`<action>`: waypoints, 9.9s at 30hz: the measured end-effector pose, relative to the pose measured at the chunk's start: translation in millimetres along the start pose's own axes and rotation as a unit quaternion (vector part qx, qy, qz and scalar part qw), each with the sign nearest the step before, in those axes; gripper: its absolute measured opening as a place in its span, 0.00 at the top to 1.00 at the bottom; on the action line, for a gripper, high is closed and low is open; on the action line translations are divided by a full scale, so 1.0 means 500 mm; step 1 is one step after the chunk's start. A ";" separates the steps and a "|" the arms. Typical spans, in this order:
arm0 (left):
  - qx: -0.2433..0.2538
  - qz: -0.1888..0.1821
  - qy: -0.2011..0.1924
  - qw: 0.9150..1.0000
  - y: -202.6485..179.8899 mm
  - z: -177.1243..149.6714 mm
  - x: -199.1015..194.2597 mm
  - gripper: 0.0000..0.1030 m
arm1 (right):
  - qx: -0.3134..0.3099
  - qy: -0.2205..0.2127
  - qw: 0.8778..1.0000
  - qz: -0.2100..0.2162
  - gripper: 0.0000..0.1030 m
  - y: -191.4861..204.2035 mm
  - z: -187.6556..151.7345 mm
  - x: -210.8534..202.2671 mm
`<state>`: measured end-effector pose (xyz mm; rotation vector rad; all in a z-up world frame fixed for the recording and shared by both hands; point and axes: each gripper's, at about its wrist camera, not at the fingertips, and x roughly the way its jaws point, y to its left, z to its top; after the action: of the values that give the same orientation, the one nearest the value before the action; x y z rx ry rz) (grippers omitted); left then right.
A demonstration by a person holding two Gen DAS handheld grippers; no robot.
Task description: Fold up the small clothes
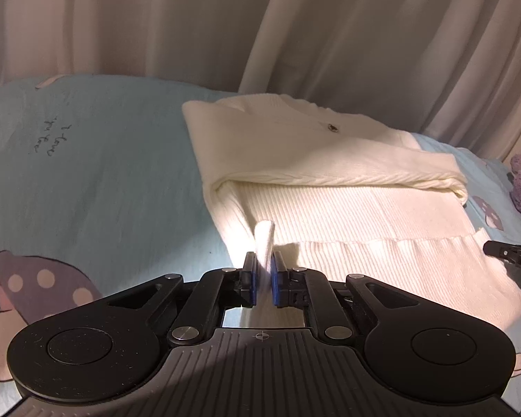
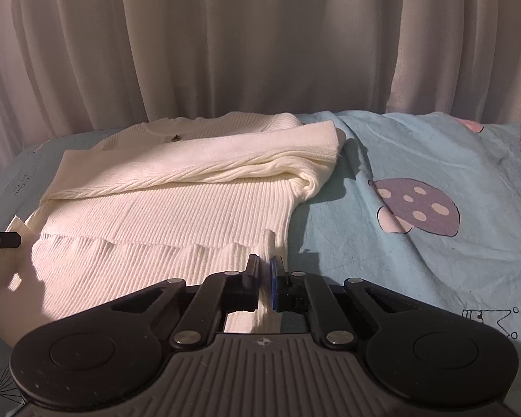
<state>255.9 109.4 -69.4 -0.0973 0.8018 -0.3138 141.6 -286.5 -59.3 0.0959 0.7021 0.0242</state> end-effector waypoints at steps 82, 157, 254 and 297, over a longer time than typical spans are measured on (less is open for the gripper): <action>-0.028 0.069 -0.089 0.993 -0.049 0.291 0.367 0.77 | 0.013 -0.059 0.997 0.053 0.92 0.107 0.240 0.362; -0.273 -0.105 -0.008 0.956 0.177 0.151 0.173 0.83 | -0.013 -0.005 0.997 0.081 0.99 0.280 0.076 0.145; -0.011 -0.092 0.091 0.992 -0.250 0.130 0.174 0.56 | 0.243 0.071 0.944 0.212 0.57 -0.075 0.118 0.175; 0.044 -0.079 0.083 0.992 -0.283 0.136 0.169 0.49 | 0.094 0.029 0.989 0.114 0.86 0.028 0.241 0.187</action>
<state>325.9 -53.8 -51.8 -0.0515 0.9462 -0.5122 291.0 -277.2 -26.6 0.3571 0.7473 0.1818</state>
